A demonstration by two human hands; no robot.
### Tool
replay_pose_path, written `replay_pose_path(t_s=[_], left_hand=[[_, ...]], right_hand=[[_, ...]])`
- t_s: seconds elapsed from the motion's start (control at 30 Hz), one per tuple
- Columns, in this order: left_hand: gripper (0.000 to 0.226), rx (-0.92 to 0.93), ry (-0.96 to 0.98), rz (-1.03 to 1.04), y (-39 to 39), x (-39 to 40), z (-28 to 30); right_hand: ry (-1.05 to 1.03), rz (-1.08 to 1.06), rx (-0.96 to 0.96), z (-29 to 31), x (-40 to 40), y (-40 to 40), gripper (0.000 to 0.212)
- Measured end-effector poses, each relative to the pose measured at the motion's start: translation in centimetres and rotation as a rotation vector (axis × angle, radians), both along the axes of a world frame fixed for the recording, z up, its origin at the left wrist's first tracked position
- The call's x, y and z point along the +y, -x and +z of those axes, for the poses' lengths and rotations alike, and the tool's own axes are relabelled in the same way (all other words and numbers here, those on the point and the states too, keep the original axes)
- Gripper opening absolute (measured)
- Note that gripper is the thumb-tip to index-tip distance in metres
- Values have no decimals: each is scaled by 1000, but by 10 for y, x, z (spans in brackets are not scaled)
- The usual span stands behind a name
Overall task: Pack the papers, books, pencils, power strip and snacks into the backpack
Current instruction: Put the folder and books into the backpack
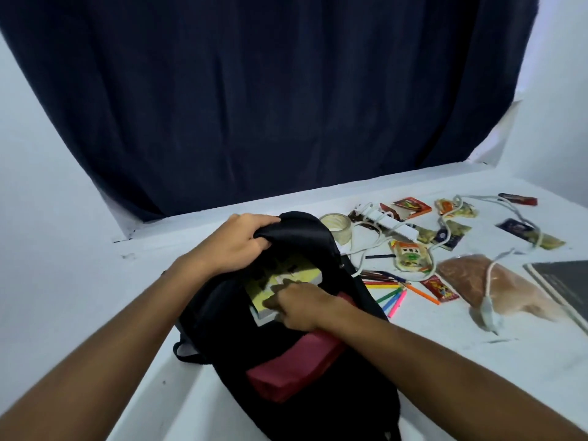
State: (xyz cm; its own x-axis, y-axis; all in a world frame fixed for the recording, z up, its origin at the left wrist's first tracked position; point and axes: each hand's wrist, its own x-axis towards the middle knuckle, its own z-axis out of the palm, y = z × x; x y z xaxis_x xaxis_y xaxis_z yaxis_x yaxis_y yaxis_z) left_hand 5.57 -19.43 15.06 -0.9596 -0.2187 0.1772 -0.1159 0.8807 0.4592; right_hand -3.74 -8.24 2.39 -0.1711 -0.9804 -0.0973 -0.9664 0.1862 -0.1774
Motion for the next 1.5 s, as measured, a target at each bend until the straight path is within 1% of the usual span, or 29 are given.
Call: replay_pose_path(t_s=[0.1,0.13,0.17,0.2,0.27,0.33,0.37,0.4,0.47,0.53,0.57,0.63,0.67,0.73,0.83,0.9,1.0,1.03,1.1,1.17,1.27,1.33,1.4,1.47,1.5], left_hand=[[43,33,-12,42,-1,5,-11],[42,32,-14,53,-2,8,-16],[42,26,-16,62,-2,11,-21],[41,18,-11,70,-3,13,-25],[41,-6,16,80,-1,21,-34],[42,-25,55,89,1,29,-44],[42,-34,73,98,2,32,-49],[43,-49,86,105,3,37,-56],[44,-90,103,120,5,46,-68],[45,-117,111,140,6,54,-78],[46,-123,112,151,6,58,-83],[47,-135,122,176,7,65,-90],[47,-142,129,187,6,68,-93],[48,-158,144,209,6,72,-96],[48,-172,162,245,6,78,-95],[47,-180,174,260,7,81,-94],[49,-204,206,272,6,87,-94],[50,-212,212,279,6,89,-94],[51,-227,215,290,4,91,-95],[52,-245,223,292,3,93,-94],[53,-272,227,282,3,94,-94],[53,-293,234,277,1,94,-92],[52,-315,230,269,2,91,-90],[52,-320,221,263,4,88,-86],[53,-319,219,260,5,86,-84]], right_hand=[[97,-109,-526,35,44,1,27],[154,-154,-650,45,66,4,22],[226,-203,-721,50,89,11,17],[308,-251,-735,54,110,19,17],[454,-388,-623,51,155,46,19],[480,-623,-360,34,203,82,15],[451,-743,-202,25,226,99,13],[394,-854,-71,15,252,114,16],[220,-1017,95,-5,303,135,29],[54,-1144,203,-22,344,143,42],[-17,-1200,225,-32,361,147,47],[-115,-1285,224,-49,386,151,53],[-132,-1310,220,-54,394,152,53],[-129,-1275,266,-58,406,153,45],[-138,-1126,320,-55,413,153,30],[-137,-1074,318,-53,412,152,29],[-97,-1035,349,-47,416,152,37],[-73,-1040,346,-44,418,154,36],[-12,-1115,339,-34,422,158,31],[87,-1190,320,-17,425,163,25],[249,-1194,352,18,422,168,23],[319,-1148,411,49,413,166,25],[381,-1082,410,82,398,160,27],[436,-1018,343,114,375,150,30],[477,-985,280,128,363,145,31]])
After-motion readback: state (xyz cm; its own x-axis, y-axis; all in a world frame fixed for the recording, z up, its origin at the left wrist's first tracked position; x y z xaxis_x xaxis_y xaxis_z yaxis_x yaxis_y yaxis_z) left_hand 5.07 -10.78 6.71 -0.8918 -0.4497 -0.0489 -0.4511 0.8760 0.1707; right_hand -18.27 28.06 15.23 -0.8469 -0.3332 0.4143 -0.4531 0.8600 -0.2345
